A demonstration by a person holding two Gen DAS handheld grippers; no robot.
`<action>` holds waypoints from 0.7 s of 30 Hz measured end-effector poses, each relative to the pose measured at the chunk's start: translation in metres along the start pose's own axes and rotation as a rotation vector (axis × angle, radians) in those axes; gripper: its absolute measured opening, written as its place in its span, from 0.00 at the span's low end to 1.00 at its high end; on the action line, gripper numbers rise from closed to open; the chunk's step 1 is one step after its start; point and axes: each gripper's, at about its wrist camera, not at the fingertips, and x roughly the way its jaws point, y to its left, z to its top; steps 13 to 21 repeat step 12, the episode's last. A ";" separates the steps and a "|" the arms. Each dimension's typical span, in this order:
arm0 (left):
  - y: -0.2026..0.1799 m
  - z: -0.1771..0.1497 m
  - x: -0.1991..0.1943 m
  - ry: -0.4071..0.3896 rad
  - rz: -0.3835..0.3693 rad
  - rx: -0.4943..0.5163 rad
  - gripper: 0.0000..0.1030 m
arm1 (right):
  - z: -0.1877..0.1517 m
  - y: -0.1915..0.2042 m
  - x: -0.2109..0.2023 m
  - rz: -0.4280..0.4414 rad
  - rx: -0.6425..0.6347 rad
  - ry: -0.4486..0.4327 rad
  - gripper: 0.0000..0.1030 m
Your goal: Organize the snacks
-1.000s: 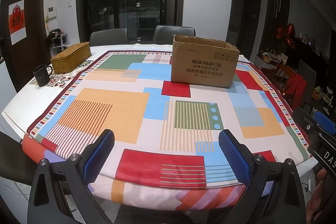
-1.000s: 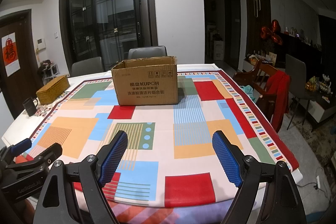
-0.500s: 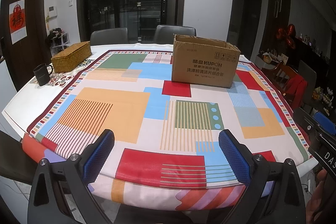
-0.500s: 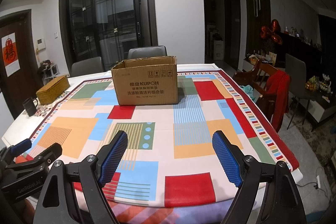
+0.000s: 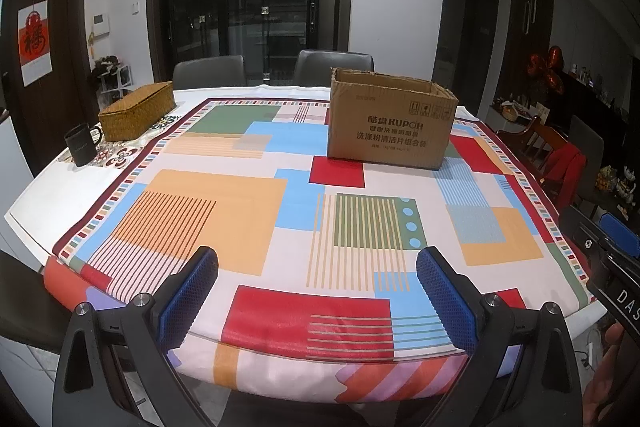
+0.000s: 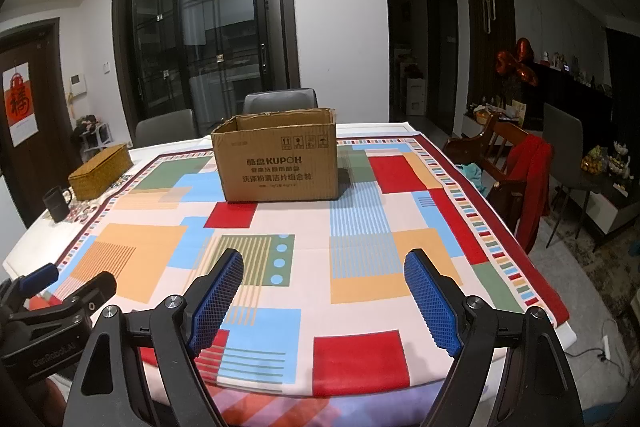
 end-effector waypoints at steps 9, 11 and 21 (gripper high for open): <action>-0.001 0.003 -0.002 -0.011 -0.005 0.008 0.98 | 0.000 -0.001 0.000 0.000 0.001 -0.001 0.81; -0.003 0.004 -0.002 -0.012 -0.004 0.012 0.98 | 0.001 -0.001 0.000 -0.002 0.002 -0.001 0.81; -0.004 0.005 -0.001 -0.009 -0.007 0.014 0.98 | 0.001 -0.002 0.000 -0.003 0.003 0.001 0.81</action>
